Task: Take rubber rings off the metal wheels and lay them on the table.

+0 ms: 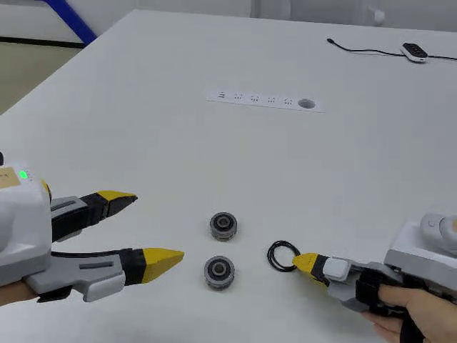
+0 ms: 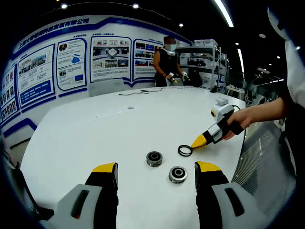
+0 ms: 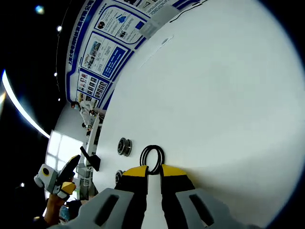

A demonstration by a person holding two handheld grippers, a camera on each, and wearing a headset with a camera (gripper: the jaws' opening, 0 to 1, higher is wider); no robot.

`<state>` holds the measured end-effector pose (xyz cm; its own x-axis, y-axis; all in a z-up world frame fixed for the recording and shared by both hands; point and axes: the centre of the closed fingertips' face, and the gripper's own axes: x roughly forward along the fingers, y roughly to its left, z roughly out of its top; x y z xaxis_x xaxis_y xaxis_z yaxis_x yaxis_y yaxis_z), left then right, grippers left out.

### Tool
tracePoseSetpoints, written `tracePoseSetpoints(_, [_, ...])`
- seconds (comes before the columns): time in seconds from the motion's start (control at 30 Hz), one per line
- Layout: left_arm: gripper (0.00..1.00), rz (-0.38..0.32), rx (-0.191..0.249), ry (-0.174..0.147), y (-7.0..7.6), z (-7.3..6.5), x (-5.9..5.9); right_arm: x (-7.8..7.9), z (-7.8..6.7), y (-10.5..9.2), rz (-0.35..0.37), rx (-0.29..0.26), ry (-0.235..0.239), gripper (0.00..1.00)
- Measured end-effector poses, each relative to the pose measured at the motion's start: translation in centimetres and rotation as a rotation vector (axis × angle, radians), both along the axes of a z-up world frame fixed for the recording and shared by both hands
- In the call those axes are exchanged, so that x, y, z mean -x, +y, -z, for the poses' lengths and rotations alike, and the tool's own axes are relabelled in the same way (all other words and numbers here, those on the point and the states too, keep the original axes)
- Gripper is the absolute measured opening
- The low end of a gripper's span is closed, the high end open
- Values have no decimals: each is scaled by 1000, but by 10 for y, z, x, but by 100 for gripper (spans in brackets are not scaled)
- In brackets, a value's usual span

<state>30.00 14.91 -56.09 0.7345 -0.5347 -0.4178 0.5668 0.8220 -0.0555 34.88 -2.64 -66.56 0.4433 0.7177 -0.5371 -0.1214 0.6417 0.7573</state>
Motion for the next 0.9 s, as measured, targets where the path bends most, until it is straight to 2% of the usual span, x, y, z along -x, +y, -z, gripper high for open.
tracePoseSetpoints(0.1, [68, -5, -1, -2, 0, -1, 2, -1, -4, -2, 0, 6, -18, 11])
tracePoseSetpoints(0.2, [67, -21, 19, -14, 1, -5, 3, -3, -9, -8, -7, 28, -54, 12])
tracePoseSetpoints(0.27, [68, -32, 34, -22, 1, -9, 4, -7, -16, -12, -11, 40, -112, 13])
tracePoseSetpoints(0.3, [68, -38, 39, -27, 1, -10, 4, -11, -21, -15, -17, 51, -167, 14])
tracePoseSetpoints(0.37, [68, -45, 45, -33, 1, -11, 5, -15, -27, -19, -31, 73, -227, 17])
tracePoseSetpoints(0.4, [68, -51, 48, -36, 2, -11, 5, -14, -32, -21, -67, 94, -279, 18])
tracePoseSetpoints(0.43, [69, -56, 51, -40, 2, -12, 6, -15, -34, -24, -67, 110, -295, 19])
tracePoseSetpoints(0.47, [69, -63, 56, -44, 2, -12, 7, -17, -40, -27, -73, 127, -342, 20])
tracePoseSetpoints(0.57, [70, -89, 74, -55, 4, -14, 9, -19, -52, -34, -74, 145, -420, 22])
tracePoseSetpoints(0.6, [70, -95, 78, -59, 4, -14, 10, -21, -57, -36, -79, 156, -474, 22])
tracePoseSetpoints(0.63, [70, -105, 87, -66, 5, -15, 12, -22, -64, -39, -107, 185, -566, 22])
tracePoseSetpoints(0.67, [70, -113, 94, -68, 6, -15, 13, -21, -67, -41, -121, 205, -598, 22])
tracePoseSetpoints(0.77, [71, -134, 108, -71, 9, -13, 18, -15, -71, -44, -161, 232, -634, 23])
tracePoseSetpoints(0.9, [73, -151, 91, -70, 13, -7, 23, -5, -73, -51, -235, 307, -701, 30])
